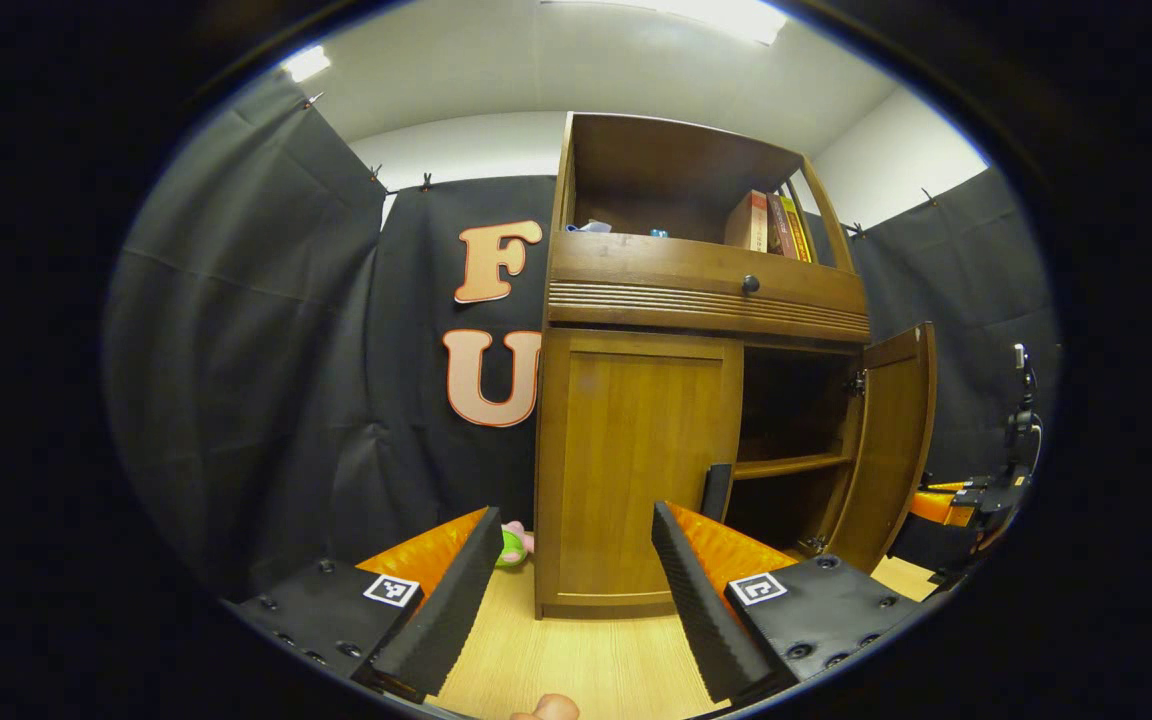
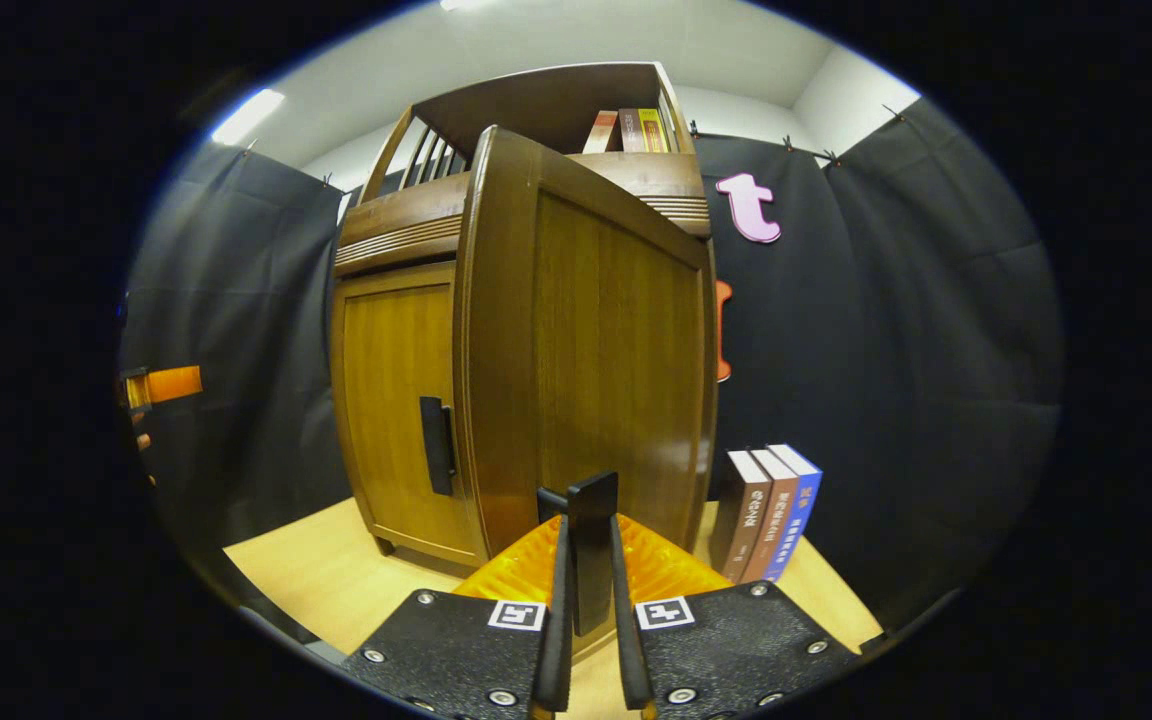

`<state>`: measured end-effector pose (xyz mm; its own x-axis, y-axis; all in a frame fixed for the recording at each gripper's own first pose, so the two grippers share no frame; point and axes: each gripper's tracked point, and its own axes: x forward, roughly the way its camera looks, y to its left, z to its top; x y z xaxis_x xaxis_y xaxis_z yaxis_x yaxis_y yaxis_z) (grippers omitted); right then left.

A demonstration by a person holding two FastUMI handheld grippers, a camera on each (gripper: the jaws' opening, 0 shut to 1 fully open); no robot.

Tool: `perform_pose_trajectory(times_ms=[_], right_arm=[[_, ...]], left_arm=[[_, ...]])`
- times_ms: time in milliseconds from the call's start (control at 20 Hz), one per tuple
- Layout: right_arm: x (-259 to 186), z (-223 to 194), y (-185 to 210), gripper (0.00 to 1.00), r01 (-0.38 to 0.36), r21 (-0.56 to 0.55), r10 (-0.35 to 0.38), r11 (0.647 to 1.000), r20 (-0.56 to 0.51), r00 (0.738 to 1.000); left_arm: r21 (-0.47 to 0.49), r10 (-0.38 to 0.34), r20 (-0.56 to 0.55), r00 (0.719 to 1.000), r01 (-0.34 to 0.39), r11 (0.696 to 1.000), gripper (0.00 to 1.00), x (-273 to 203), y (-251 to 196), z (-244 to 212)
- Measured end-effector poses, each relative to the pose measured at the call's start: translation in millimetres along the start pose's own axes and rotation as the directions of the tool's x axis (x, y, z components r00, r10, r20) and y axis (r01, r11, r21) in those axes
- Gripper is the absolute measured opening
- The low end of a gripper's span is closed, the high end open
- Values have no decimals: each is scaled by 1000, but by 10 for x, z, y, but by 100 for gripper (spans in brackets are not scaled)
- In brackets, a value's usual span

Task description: Open the right door of the double-door shoe cabinet with the right hand, and open the left door with the left hand.

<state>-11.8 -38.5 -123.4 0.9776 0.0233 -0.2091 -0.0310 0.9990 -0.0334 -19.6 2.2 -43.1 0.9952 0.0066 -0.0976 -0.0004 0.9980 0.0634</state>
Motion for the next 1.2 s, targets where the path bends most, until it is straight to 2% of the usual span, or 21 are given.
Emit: perform_pose_trajectory(times_ms=[50, 100, 150, 200, 250, 300, 350, 450, 650, 750, 800, 850, 1050, 1100, 1150, 1200], right_arm=[[-40, -3, -61, 27, 18, -9, -18, 1000, 0, 1000], [-67, -1, -109, 15, 29, -12, -29, 1000, 0, 1000], [-92, -4, -155, 24, 36, -13, -36, 999, -3, 999], [-113, -6, -218, 14, 45, -12, -45, 999, -3, 999], [-133, -8, -279, 13, 56, -15, -56, 998, -4, 998], [-160, -13, -344, 22, 68, -17, -69, 998, -4, 998], [-197, -11, -415, 10, 83, -13, -83, 996, -3, 997], [-246, -3, -554, 8, 111, -12, -111, 994, -3, 994], [-311, -31, -888, 5, 168, -14, -168, 986, 2, 986], [-325, -48, -1037, 3, 185, 8, -185, 983, 6, 983], [-339, -50, -1087, 13, 184, 25, -184, 983, 6, 983], [-351, -47, -1131, 3, 183, 35, -183, 982, 5, 983], [-380, -75, -1248, 3, 186, 72, -186, 980, -2, 983], [-402, -68, -1269, 13, 191, 70, -192, 979, 1, 981], [-428, -61, -1322, 5, 204, 63, -205, 977, 10, 979], [-478, -51, -1390, 5, 221, 51, -222, 974, 19, 975]], left_arm=[[0, -3, -2, 1000, 3, 1000, 95, 13, -20, -3], [2, -6, -2, 1000, 6, 1000, 96, 32, -38, 6], [-3, -7, -2, 1000, 7, 1000, 96, 53, -51, 6], [-8, -9, -4, 1000, 9, 1000, 95, 67, -71, -10], [-13, -13, -7, 1000, 12, 1000, 95, 88, -95, -25], [-17, -16, -11, 1000, 15, 1000, 95, 111, -126, -31], [-19, -18, -15, 1000, 17, 1000, 95, 131, -152, -43], [-16, -25, -21, 999, 24, 1000, 95, 178, -218, -50], [-44, -69, -13, 998, 68, 997, 96, 290, -453, -67], [-35, -63, -10, 998, 63, 997, 97, 347, -515, -80], [-28, -62, -11, 998, 62, 998, 95, 385, -562, -105], [-24, -66, -16, 998, 66, 998, 97, 438, -623, -138], [-16, -98, -45, 994, 97, 995, 97, 632, -885, -304], [-11, -105, -47, 993, 105, 994, 95, 700, -938, -321], [-2, -112, -51, 992, 112, 994, 97, 758, -985, -340], [7, -115, -55, 992, 115, 993, 95, 825, -1049, -391]])
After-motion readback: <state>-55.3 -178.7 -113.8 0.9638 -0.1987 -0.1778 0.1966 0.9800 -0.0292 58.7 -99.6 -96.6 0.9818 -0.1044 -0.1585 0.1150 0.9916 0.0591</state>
